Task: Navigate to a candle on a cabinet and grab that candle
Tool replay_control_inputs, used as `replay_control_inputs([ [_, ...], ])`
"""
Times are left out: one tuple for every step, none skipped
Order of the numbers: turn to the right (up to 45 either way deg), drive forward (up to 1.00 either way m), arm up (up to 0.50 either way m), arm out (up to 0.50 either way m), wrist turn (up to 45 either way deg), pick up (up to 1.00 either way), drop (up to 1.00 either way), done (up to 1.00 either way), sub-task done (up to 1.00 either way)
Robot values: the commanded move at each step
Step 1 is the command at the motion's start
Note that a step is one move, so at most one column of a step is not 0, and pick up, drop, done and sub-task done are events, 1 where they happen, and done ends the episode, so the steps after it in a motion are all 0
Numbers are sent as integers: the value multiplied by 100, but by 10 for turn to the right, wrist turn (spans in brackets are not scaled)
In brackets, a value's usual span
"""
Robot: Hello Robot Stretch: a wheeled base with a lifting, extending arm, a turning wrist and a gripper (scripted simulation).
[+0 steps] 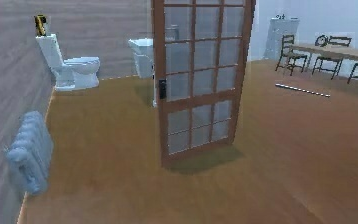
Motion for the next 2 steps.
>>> replay_control_inputs([
  [30,0,0,0,0,0,0,0,0],
  [450,0,0,0,0,0,0,0,0],
])
